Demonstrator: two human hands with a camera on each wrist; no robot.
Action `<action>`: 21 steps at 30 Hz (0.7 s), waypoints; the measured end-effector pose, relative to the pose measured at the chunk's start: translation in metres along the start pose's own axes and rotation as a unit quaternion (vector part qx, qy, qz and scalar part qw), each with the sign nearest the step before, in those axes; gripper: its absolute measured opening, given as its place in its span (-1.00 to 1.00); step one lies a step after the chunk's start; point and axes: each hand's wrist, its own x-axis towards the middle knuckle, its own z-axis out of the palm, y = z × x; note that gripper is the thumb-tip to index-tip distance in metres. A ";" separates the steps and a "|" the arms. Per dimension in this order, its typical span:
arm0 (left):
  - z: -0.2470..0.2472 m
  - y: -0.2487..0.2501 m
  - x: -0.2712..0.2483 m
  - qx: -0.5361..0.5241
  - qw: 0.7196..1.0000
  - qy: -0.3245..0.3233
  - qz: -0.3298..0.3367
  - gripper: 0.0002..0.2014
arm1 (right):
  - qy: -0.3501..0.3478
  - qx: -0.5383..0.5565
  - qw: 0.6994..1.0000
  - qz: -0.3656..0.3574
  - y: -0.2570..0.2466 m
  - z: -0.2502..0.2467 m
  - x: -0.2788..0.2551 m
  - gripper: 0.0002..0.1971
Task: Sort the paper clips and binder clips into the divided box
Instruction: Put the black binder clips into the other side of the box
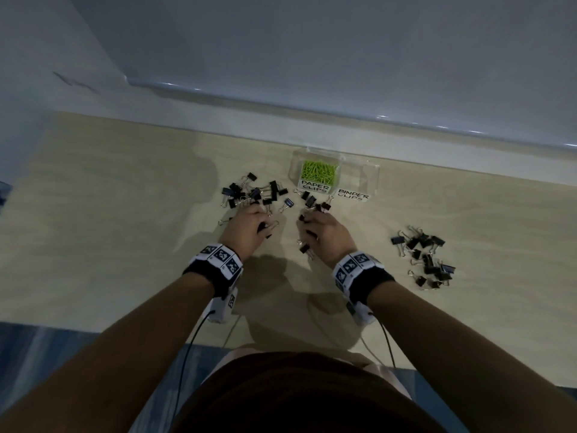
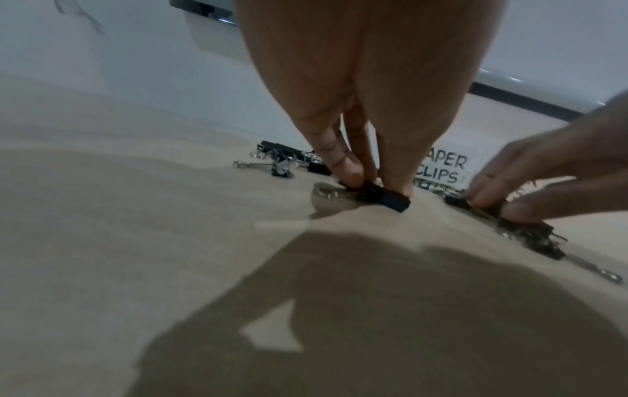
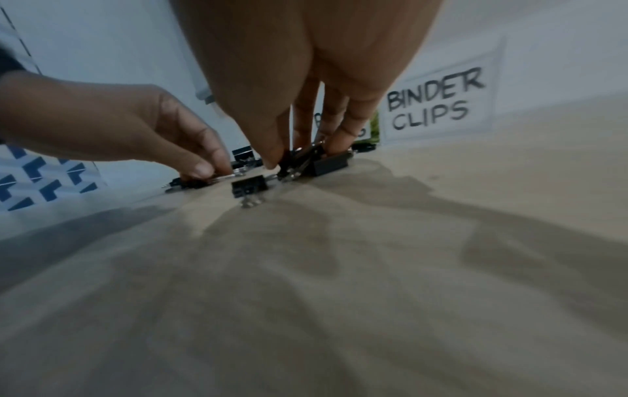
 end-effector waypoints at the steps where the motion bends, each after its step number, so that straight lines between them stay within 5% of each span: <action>1: 0.000 -0.001 0.000 0.000 1.000 0.004 0.000 -0.82 | 0.005 0.010 1.000 0.008 0.006 -0.002 -0.005 -0.84; 11: 0.024 0.038 0.010 -0.019 0.997 -0.060 0.039 -0.75 | 0.072 0.087 0.985 0.131 0.012 -0.010 -0.012 -0.77; 16: 0.045 0.060 0.017 -0.029 0.995 -0.090 0.024 -0.59 | 0.025 0.093 0.981 0.166 0.007 -0.003 -0.013 -0.65; 21: 0.050 0.060 0.024 -0.051 0.995 -0.080 0.019 -0.74 | 0.034 0.134 0.970 0.199 0.014 -0.015 -0.026 -0.77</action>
